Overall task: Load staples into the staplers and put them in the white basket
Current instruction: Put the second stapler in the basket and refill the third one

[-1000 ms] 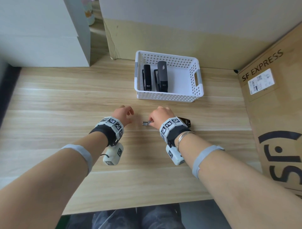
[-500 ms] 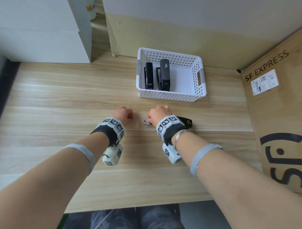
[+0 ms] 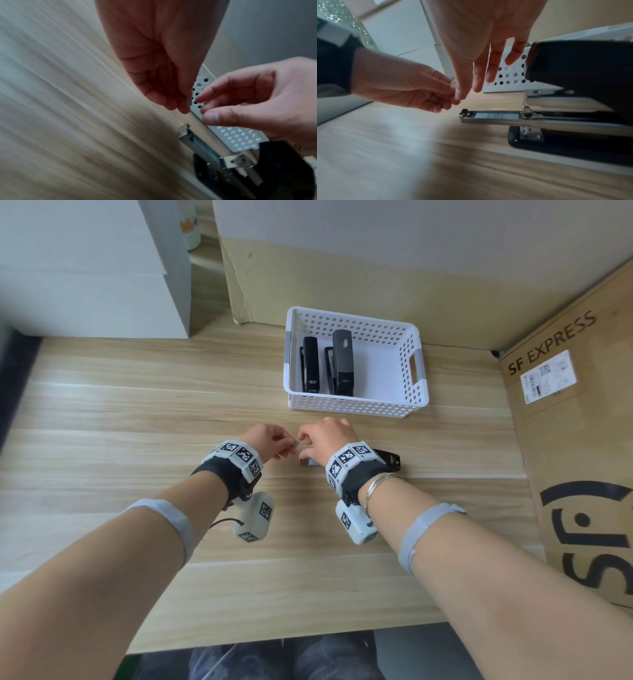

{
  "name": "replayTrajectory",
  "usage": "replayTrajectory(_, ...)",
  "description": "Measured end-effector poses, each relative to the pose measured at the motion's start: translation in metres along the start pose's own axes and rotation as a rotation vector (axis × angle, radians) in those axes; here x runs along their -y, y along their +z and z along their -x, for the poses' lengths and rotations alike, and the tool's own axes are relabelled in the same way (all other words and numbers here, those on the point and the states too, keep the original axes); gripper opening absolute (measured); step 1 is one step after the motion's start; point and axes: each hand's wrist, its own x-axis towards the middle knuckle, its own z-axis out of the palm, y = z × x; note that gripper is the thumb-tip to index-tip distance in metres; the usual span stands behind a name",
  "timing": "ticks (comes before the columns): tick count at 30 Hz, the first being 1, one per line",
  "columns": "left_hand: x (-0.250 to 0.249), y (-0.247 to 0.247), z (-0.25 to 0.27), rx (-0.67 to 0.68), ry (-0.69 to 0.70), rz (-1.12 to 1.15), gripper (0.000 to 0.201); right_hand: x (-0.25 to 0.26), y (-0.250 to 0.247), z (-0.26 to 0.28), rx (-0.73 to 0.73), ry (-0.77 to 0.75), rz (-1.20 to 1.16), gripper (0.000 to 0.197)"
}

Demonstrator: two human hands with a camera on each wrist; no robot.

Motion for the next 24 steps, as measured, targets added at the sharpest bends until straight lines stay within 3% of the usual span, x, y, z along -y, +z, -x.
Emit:
replayTrajectory(5, -0.005, 0.0, 0.005, 0.016, 0.028, 0.097, 0.027, 0.002, 0.001, 0.003, -0.126, 0.056, -0.125, 0.023)
replayTrajectory(11, 0.003, 0.0, 0.005, 0.067, -0.019, 0.178, 0.021, 0.007, 0.003, 0.005, -0.132, 0.074, -0.153, 0.015)
replayTrajectory(15, 0.004, -0.001, 0.007, 0.023, -0.019, 0.025, 0.013, 0.008, 0.004, 0.007, -0.05, 0.05, -0.055, 0.017)
replayTrajectory(24, 0.016, 0.004, 0.01, 0.0, -0.058, -0.104, 0.023, 0.006, 0.015, 0.011, 0.001, -0.003, 0.104, 0.024)
